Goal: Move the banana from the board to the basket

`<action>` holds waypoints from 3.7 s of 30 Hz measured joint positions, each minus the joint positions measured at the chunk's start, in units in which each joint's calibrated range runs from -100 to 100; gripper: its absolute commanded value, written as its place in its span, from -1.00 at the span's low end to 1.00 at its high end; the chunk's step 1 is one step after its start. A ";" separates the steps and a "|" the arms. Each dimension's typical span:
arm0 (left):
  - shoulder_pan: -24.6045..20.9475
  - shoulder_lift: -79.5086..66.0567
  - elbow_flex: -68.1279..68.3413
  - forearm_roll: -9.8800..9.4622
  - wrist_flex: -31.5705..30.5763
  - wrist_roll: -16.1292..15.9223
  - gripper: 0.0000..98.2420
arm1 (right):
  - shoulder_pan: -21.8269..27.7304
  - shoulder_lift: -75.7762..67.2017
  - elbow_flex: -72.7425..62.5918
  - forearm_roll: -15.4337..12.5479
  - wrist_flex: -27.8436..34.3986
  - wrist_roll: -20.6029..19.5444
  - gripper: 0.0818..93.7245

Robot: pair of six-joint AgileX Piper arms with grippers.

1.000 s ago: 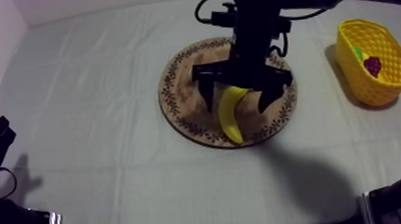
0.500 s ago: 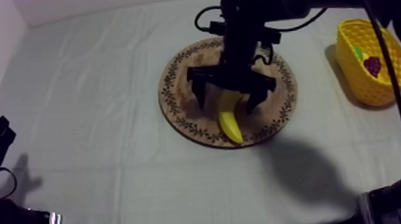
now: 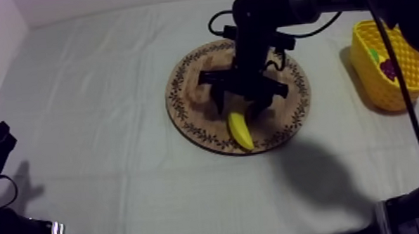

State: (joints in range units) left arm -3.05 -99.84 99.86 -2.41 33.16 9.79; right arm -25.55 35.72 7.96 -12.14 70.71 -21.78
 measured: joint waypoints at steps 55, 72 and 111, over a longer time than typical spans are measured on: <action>0.00 0.00 0.00 0.00 0.00 0.00 -1.00 | 1.15 -37.85 -8.87 7.61 21.97 6.15 -0.57; 0.00 0.00 0.00 0.00 0.00 0.00 -1.00 | 12.20 -42.89 -3.19 11.63 22.15 16.29 -0.57; 0.00 0.00 0.00 0.00 0.00 0.00 -1.00 | 35.21 -32.87 16.33 20.54 2.73 29.01 -0.42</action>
State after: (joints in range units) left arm -3.05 -99.84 99.86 -2.41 33.16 9.79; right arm 9.66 2.84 24.29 8.40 73.43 7.23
